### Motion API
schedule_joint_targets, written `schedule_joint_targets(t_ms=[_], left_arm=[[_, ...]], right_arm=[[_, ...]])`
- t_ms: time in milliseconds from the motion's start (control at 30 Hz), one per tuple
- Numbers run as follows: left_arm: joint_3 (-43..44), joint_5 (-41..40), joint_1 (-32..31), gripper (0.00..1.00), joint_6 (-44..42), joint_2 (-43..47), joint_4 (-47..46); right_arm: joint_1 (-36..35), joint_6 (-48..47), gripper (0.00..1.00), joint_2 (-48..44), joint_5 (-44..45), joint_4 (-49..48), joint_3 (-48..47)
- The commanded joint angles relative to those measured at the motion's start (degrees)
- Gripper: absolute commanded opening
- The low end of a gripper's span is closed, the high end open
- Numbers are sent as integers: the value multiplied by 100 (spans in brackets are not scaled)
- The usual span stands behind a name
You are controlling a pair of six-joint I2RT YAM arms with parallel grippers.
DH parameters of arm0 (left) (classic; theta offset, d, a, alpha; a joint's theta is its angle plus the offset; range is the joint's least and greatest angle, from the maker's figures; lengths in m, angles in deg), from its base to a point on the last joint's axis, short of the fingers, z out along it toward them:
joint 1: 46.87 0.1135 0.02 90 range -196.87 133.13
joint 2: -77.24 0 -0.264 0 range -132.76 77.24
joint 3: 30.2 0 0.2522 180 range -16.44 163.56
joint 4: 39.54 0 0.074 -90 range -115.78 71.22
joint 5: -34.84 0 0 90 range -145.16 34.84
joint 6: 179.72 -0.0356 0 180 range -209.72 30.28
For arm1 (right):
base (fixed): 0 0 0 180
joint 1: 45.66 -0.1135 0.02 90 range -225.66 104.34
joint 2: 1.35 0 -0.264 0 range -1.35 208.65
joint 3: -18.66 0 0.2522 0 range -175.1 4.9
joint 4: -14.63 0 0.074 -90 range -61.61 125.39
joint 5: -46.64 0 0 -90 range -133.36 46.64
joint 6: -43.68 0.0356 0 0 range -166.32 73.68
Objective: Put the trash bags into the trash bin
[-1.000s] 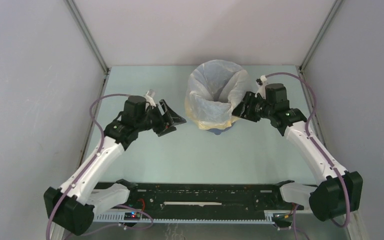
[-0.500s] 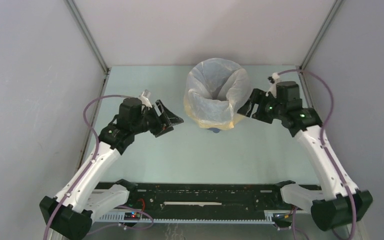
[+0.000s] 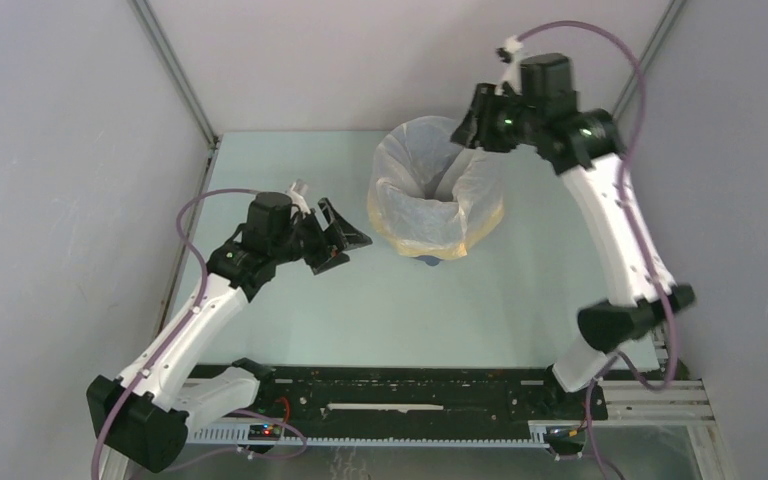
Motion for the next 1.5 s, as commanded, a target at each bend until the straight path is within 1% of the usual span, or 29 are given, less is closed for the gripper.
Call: schedule_joint_targets(t_ms=[0,100,233,400,533,600,733,967,1167,1233,1333,1467], left_arm=[[394,-86,-53,81,79,272,-165],[459,-180,-70,81,51,380,-69],[478,-341,-71,81,-43,561,202],[539,-542,-71,81,-185,770,522],[717,-619,-71,81,-336,746,682],[777,-620,-71,81,-358,724,707],[806,-662,-71,81,-377,698,726],[829,-701,-71,80,-360,702,755],[842,-712,-71,81,-360,711,803],[830,-712,-73,81,-359,721,807],[789,-697,-71,81,-359,723,814],[748,-601,-71,81,-353,634,795]], right_arm=[[-509,-279,48,1308,658,1077,-970],[-716,-320,48,1892,975,1205,-1238],[-848,-349,47,2403,1464,970,-1077],[-928,-516,44,2832,1567,561,-631],[-978,-618,39,3134,1604,350,-372],[-994,-651,38,3199,1596,215,-184],[-1047,-777,37,3154,1535,-398,417],[-1005,-653,33,3283,1382,-999,925],[-999,-619,35,3255,910,-1981,1818],[-999,-646,36,3401,848,-1987,1815],[-984,-590,37,3660,824,-1658,1518],[-981,-544,40,3609,660,-1418,1332]])
